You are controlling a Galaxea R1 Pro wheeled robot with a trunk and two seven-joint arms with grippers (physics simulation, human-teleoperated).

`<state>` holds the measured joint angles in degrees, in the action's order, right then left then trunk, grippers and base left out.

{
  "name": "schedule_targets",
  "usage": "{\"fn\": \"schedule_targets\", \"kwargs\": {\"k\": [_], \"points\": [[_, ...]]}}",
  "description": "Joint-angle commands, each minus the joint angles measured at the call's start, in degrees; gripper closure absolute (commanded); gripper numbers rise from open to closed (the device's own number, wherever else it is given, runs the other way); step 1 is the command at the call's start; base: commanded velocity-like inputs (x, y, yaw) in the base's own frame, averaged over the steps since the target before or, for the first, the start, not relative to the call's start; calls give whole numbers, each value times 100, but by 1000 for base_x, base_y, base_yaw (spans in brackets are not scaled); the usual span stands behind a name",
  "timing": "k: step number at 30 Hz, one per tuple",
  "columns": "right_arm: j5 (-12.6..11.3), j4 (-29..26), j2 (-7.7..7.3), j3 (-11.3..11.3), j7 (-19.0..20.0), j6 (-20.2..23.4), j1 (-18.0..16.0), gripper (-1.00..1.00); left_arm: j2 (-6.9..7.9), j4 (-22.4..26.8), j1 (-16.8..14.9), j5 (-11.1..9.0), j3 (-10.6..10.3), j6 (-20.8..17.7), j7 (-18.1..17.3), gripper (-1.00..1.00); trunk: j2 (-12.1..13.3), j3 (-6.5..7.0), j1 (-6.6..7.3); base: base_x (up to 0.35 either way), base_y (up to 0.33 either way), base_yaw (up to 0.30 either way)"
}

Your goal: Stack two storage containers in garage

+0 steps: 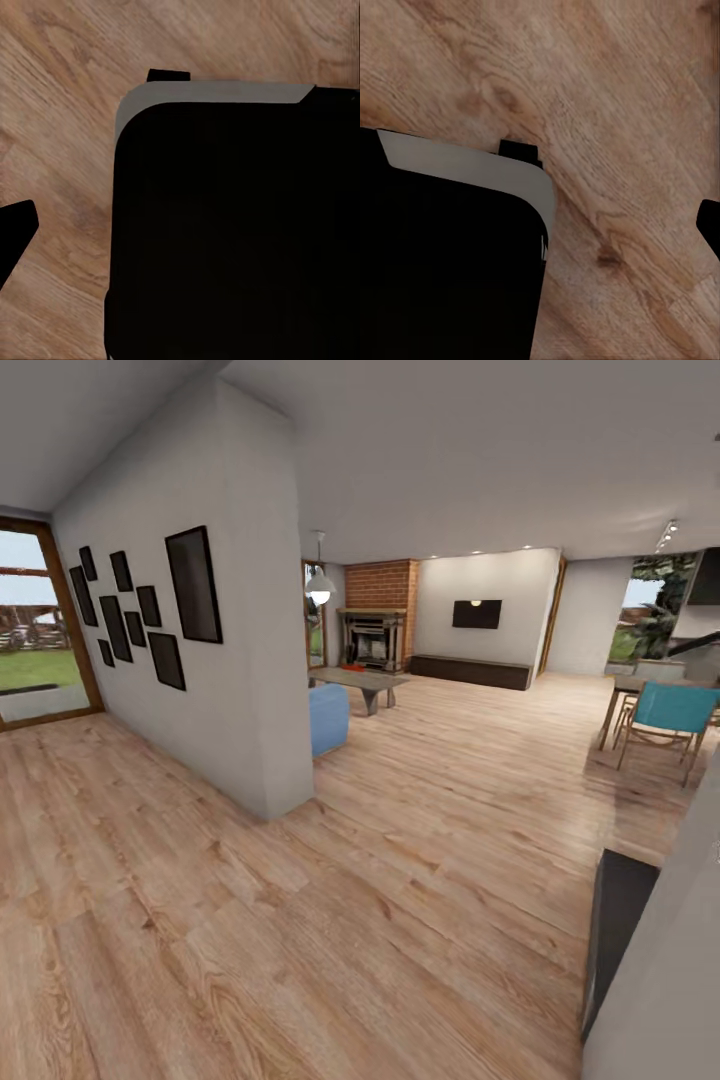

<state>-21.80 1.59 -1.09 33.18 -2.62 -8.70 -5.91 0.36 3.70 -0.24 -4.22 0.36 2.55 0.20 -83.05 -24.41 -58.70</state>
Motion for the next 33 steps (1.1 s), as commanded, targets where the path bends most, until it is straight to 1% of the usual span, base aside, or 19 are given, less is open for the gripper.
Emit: {"fn": "schedule_targets", "kwargs": {"k": [1, 13, 33], "points": [[-43, 17, 4, 48, -2, -29, -7, -100, 0, -3, -1, -44, -1, 17, 3, -100, -3, -6, -3, 321, 0, -245], [-43, 17, 4, 48, -2, -33, -7, -100, 0, -4, -2, -44, -1, 17, 2, -100, -3, -6, -3, 321, 0, -225], [-35, 17, 4, 45, -2, -29, -7, -100, 1, -7, -2, -44, -1, 17, 0, -100, -3, -6, -3, 321, 0, -7]]}}
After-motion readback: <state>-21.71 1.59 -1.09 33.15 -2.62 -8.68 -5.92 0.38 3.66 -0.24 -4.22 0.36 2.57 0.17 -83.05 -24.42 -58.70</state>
